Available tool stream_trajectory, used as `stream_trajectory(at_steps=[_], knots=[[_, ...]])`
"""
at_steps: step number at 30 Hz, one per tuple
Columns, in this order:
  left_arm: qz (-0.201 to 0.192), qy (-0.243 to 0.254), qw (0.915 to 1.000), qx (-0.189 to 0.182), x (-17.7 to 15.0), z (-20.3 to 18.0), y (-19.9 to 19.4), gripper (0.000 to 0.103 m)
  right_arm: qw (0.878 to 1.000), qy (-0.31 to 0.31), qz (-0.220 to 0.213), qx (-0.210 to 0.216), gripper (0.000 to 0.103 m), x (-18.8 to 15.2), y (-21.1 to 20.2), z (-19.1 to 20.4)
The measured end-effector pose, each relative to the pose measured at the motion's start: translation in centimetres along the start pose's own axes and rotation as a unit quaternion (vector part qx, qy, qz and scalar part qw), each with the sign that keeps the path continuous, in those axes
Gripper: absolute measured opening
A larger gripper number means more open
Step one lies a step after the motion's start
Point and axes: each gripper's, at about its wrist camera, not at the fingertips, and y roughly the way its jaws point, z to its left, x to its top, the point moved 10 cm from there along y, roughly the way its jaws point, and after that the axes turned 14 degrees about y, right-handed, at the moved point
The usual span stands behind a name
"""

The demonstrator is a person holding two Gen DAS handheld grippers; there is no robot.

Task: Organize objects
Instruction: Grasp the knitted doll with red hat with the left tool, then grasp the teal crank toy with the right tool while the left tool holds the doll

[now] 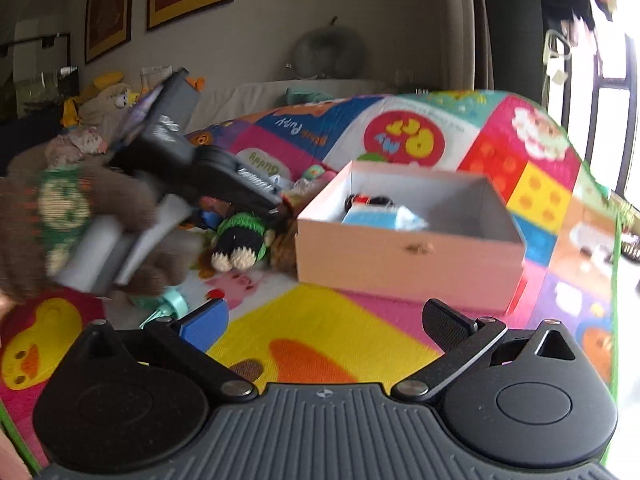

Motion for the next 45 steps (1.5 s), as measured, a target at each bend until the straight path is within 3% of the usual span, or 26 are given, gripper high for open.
stream_trajectory(at_steps=[5,9,13,19,23,24,26,27,29,32,35,42,45], knots=[[-0.012,0.013,0.9998,-0.004,-0.3,0.2,-1.3,0.059,0.999,0.024,0.017,-0.019,0.103,-1.9,1.0,-1.0],[-0.032,0.022,0.9988,-0.031,-1.8,1.1,-4.4,0.057,0.998,0.046,0.03,-0.02,0.103,-2.1,1.3,-1.5],[-0.064,0.005,0.9967,-0.049,-4.9,3.2,-9.1,0.057,0.994,0.079,0.075,0.023,0.103,-2.9,1.8,-0.3],[-0.106,-0.003,0.9943,0.012,-9.3,8.5,-15.3,0.057,0.992,0.031,0.098,0.07,0.103,-2.9,3.3,5.0],[-0.112,-0.03,0.9931,0.017,-10.8,10.7,-16.9,0.057,0.988,0.001,0.118,0.103,0.103,-2.8,4.9,9.1],[-0.113,-0.037,0.9927,0.017,-11.1,11.2,-17.1,0.057,0.987,-0.01,0.121,0.107,0.1,-2.8,5.4,10.0],[-0.113,-0.05,0.9922,0.011,-11.6,11.8,-17.1,0.057,0.985,-0.031,0.133,0.106,0.077,-3.1,6.2,11.3],[-0.112,-0.054,0.9922,0.006,-11.9,11.8,-16.9,0.057,0.984,-0.038,0.141,0.105,0.071,-3.3,6.7,11.8],[-0.109,-0.055,0.9924,-0.007,-12.4,11.6,-16.7,0.057,0.983,-0.043,0.15,0.099,0.044,-3.4,7.2,12.1],[-0.1,-0.051,0.9934,-0.021,-13.0,10.9,-15.8,0.057,0.984,-0.041,0.153,0.085,0.025,-3.3,7.2,11.2],[-0.095,-0.04,0.9942,-0.031,-13.4,9.5,-14.8,0.057,0.985,-0.043,0.154,0.067,0.017,-3.4,6.2,8.9],[-0.091,-0.005,0.994,-0.061,-13.2,5.8,-13.4,0.058,0.991,-0.075,0.106,-0.041,0.017,-2.5,3.6,1.1],[-0.086,0.01,0.9944,-0.061,-13.0,4.5,-12.9,0.058,0.992,-0.054,0.095,-0.066,0.027,-2.0,3.0,-1.3]])
